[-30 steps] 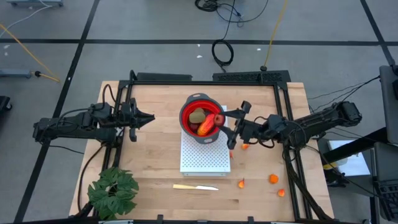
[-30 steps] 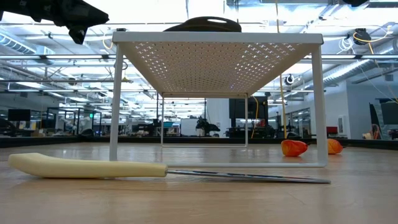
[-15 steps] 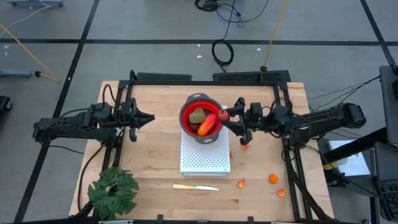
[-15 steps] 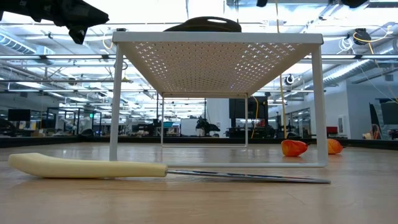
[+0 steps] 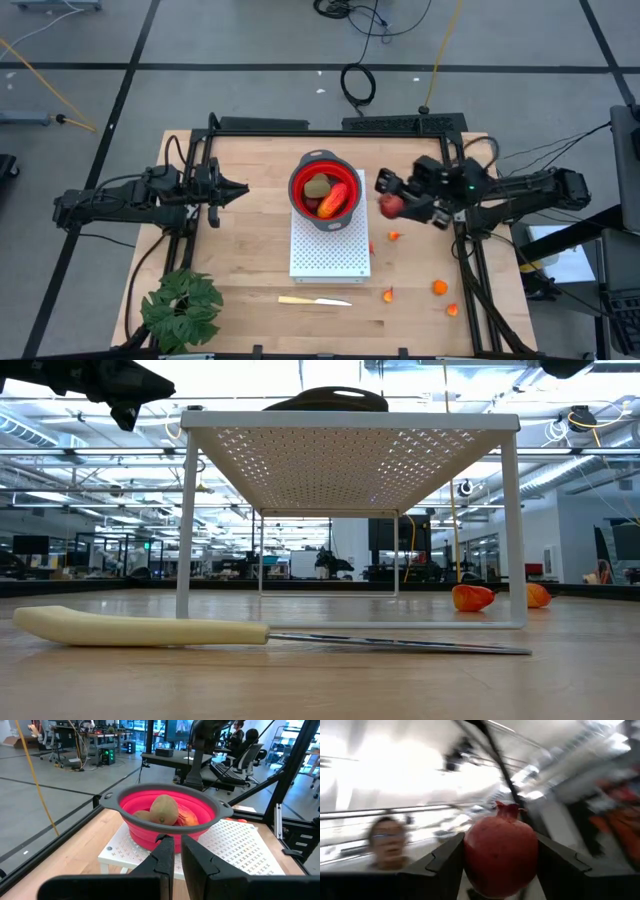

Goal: Pick & Place Fruit
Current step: Put the pomegranate into the red strainer bowl on the shelf

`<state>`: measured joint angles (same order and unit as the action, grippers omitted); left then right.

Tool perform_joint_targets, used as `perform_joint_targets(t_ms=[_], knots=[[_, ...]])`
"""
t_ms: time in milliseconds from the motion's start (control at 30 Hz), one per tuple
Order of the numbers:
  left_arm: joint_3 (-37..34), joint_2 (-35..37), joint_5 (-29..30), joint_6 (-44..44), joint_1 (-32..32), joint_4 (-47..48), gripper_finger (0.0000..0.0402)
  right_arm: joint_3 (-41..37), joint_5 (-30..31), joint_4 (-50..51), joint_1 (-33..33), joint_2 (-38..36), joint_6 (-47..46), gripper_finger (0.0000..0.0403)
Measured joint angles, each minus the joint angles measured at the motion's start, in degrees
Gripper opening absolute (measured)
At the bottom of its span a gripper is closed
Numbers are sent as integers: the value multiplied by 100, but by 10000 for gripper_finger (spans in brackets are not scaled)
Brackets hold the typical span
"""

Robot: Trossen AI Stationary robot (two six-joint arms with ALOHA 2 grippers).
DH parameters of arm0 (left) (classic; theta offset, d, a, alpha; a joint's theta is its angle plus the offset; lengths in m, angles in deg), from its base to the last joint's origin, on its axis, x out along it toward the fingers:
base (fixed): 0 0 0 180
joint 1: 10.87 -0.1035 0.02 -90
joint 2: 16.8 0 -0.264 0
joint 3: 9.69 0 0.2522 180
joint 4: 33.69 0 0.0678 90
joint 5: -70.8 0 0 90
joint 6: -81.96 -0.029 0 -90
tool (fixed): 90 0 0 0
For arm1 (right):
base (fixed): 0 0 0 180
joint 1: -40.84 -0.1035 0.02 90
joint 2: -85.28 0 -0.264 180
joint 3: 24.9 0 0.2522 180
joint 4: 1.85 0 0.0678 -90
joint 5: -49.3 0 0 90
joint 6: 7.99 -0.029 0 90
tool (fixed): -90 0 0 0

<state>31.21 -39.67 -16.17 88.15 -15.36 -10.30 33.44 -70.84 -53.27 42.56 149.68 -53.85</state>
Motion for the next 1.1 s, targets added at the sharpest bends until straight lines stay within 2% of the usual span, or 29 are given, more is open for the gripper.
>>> perform_joint_targets(t_ms=[167,267,600,733,933,1100], knots=[[0,0,0,0,0,0,31,0,-571,-1342,-2,-3,-169,205],[0,0,0,0,-2,0,31,0,-639,-1845,-7,-8,-172,205],[0,0,0,0,0,0,31,0,-622,-1699,-4,-26,-207,205],[2,0,2,0,0,0,31,0,-429,-984,-4,-31,29,205],[1,0,2,0,-1,0,31,0,746,1291,61,-24,884,205],[2,0,2,0,0,0,31,0,1382,2296,260,-24,1111,205]])
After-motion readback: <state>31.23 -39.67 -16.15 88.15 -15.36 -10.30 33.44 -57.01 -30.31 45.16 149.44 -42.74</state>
